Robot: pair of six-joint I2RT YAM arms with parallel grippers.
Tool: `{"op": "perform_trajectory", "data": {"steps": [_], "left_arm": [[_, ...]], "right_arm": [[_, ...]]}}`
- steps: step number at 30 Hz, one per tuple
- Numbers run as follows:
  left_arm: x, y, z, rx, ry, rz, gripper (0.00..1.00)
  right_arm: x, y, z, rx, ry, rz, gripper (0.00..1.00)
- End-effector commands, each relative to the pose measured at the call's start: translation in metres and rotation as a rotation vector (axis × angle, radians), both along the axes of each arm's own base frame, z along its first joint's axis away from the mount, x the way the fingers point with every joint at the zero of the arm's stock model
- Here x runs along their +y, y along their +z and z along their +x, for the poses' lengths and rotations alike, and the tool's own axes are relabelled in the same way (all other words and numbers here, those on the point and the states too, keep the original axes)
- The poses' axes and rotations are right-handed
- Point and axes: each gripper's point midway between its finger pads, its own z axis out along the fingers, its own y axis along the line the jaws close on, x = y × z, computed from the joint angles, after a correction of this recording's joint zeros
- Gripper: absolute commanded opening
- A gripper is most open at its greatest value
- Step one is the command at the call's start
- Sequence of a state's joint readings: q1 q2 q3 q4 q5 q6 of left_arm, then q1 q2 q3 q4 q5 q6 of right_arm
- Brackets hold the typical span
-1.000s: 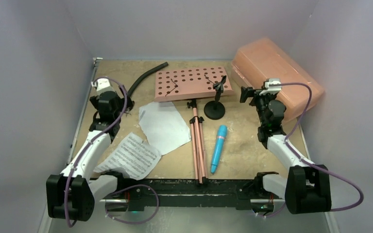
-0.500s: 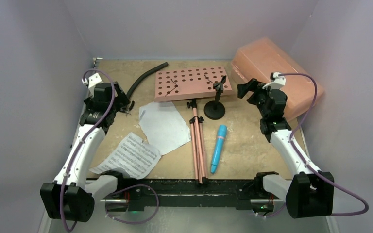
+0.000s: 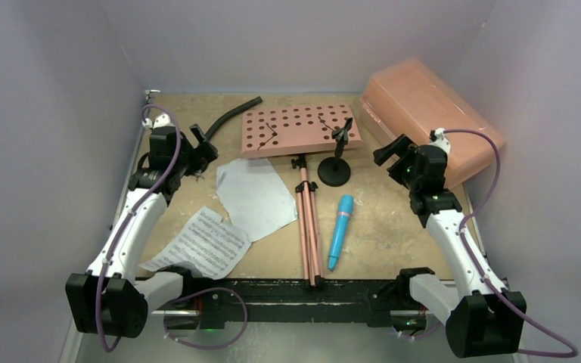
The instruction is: Set up the instrument practice props
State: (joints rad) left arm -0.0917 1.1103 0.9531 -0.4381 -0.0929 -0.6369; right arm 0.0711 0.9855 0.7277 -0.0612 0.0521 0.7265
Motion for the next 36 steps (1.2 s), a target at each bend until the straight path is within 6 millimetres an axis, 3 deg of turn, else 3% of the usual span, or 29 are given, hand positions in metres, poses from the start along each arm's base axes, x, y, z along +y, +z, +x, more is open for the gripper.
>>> {"op": "perform_trajectory", "data": {"steps": [1,5,10,13,17,22,26,31,36], "left_arm": [[-0.031,0.012,0.012,-0.070,-0.107,-0.150,0.99],[-0.053,0.001,0.016,-0.066,-0.171,-0.260,0.99],[-0.070,-0.012,0.020,-0.037,-0.214,-0.360,0.99],[-0.077,-0.014,0.023,-0.029,-0.234,-0.391,0.99],[-0.088,-0.019,0.025,-0.002,-0.264,-0.422,0.99],[-0.093,-0.023,0.026,0.002,-0.271,-0.452,0.99],[-0.093,-0.022,0.026,-0.001,-0.270,-0.455,0.98],[-0.093,-0.025,0.025,0.016,-0.270,-0.446,0.98],[-0.091,-0.028,0.023,0.029,-0.258,-0.443,0.98]], "right_arm": [[0.009,-0.001,-0.012,0.024,0.039,0.036,0.98],[0.012,0.001,-0.014,0.048,0.102,-0.021,0.98],[-0.002,-0.032,-0.030,0.274,0.010,-0.030,0.98],[0.005,-0.031,-0.028,0.276,0.066,-0.029,0.98],[0.021,-0.006,-0.019,0.259,0.169,-0.021,0.98],[0.045,0.062,0.001,0.062,0.326,-0.008,0.98],[0.069,0.099,0.010,-0.030,0.424,0.086,0.98],[0.090,0.109,0.031,-0.008,0.492,0.134,0.98],[0.116,0.089,0.054,0.091,0.515,0.130,0.98]]}}
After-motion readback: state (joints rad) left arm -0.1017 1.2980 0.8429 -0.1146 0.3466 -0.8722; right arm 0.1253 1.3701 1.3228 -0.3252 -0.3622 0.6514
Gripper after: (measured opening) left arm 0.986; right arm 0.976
